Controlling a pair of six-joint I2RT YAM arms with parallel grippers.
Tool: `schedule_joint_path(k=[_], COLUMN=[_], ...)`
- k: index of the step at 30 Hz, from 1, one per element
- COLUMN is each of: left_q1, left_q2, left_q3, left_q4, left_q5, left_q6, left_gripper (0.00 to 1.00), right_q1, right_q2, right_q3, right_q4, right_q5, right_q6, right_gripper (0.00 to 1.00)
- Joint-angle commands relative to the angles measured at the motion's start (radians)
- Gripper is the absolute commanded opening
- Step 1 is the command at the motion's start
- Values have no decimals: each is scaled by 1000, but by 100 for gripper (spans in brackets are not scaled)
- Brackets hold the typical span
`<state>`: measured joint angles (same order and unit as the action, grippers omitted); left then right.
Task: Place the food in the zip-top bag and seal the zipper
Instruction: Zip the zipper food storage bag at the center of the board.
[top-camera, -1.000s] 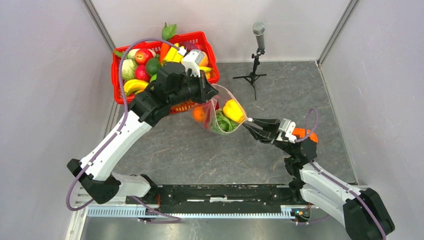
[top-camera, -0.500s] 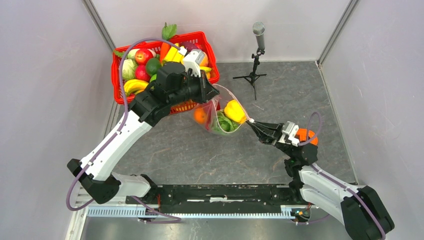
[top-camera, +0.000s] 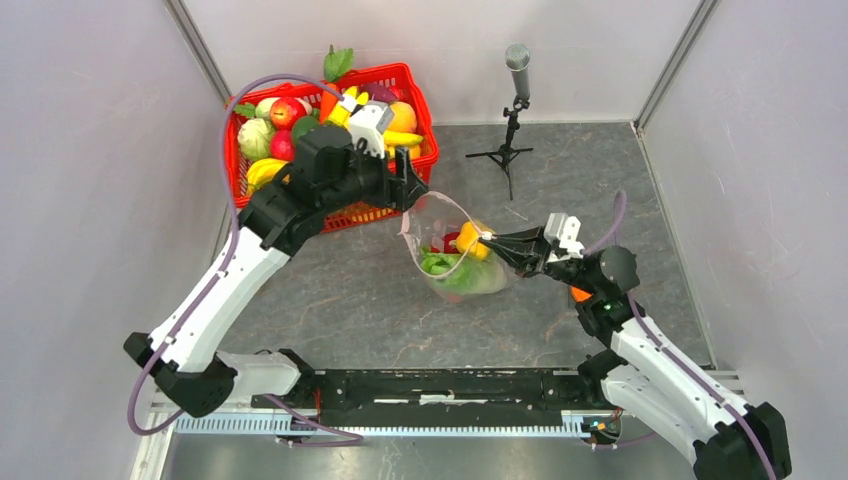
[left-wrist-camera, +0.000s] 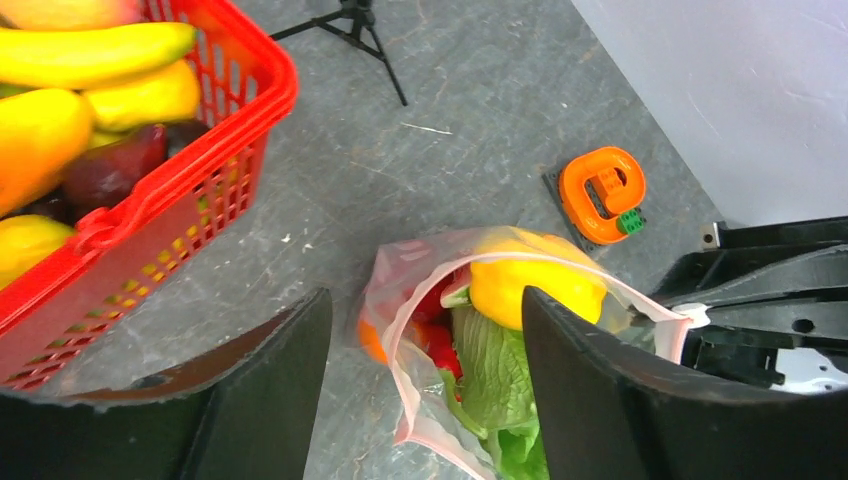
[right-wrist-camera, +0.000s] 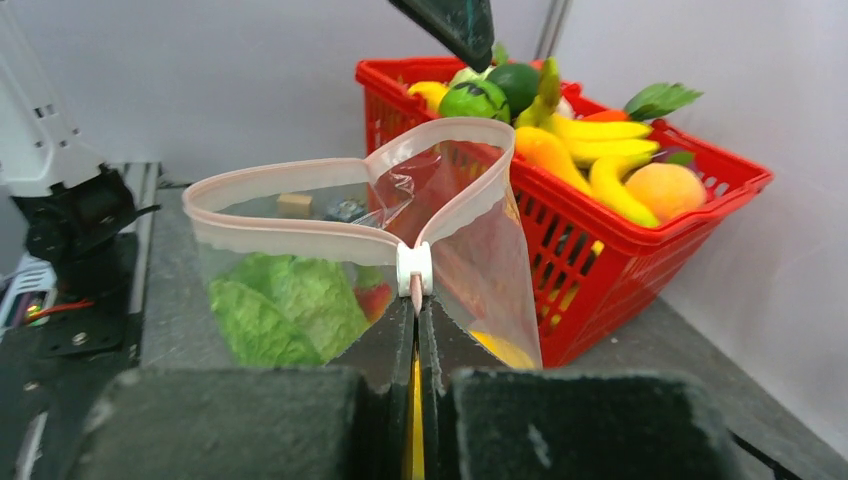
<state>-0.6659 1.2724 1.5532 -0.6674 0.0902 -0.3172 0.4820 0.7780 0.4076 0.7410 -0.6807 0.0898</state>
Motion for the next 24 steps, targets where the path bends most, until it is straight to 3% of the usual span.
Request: schedule_joint_path(k=[1,5,9,11,16,24], left_q1=[33,34,34,34,34,32], left_q2=[-78,-91,-123,-145,-136,-56], left_q3=[35,47,9,-35,-108,-200], left_q4=[-34,-28,65,126,260,480], left_q5=[-11,59,293,422,582,727], left_q6=[157,244,360,424,475,436], left_gripper=[85,89,93,91,86,92], right_q1=[-3,-4,-3,-3,-4,-3], right_q2=[-18,17,58,80,118,104], right_q3=[127,222,252,271,306,292], right_q4=[-219,-266,-174,-221,-371,-410], right_q5=[-93,-127,-202,-204,-174,-96], right_q6=[-10,44,150,128,9,-56], right_gripper=[0,0,0,0,0,0])
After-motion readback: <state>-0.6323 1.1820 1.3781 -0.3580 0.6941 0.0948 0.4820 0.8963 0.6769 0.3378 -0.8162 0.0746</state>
